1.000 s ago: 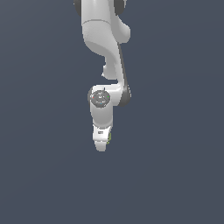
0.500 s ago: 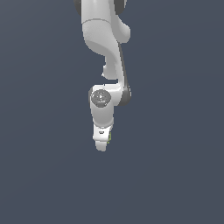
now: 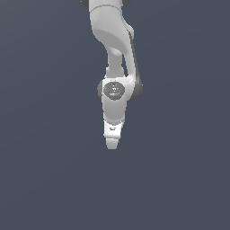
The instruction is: Pick up the object and move it to a goal position.
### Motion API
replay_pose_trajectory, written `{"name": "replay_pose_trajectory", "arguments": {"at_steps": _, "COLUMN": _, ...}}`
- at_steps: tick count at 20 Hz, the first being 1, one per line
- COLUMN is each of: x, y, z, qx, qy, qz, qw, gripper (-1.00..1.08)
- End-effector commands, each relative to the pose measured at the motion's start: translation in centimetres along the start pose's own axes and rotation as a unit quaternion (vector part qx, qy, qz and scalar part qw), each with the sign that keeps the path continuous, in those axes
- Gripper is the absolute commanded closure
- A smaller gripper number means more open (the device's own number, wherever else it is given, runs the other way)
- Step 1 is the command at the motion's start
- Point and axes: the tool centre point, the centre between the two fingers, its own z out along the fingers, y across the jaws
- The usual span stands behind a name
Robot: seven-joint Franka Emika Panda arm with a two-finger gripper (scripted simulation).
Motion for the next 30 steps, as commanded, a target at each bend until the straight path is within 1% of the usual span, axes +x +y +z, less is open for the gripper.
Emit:
{"name": "replay_pose_trajectory", "arguments": {"at_steps": 1, "x": 1.6, "y": -0.7, "z": -1.7, "qx": -0.001, "qy": 0.000, "qz": -0.001, "qw": 1.0000, "gripper": 1.08}}
{"name": "replay_pose_trajectory", "arguments": {"at_steps": 14, "x": 12.6, "y": -5.2, "z": -13.1, "qx": 0.000, "qy": -0.001, "qz": -0.001, "qw": 1.0000, "gripper": 1.08}}
{"name": "replay_pose_trajectory", "arguments": {"at_steps": 19, "x": 16.3, "y": -6.5, "z": -17.0, "qx": 0.000, "qy": 0.000, "qz": -0.001, "qw": 1.0000, "gripper": 1.08}}
{"name": "replay_pose_trajectory", "arguments": {"at_steps": 24, "x": 18.7, "y": -7.3, "z": -19.5, "qx": 0.000, "qy": 0.000, "qz": -0.001, "qw": 1.0000, "gripper": 1.08}}
{"name": "replay_pose_trajectory", "arguments": {"at_steps": 30, "x": 19.8, "y": -7.5, "z": -20.6, "qx": 0.000, "qy": 0.001, "qz": 0.000, "qw": 1.0000, "gripper": 1.08}}
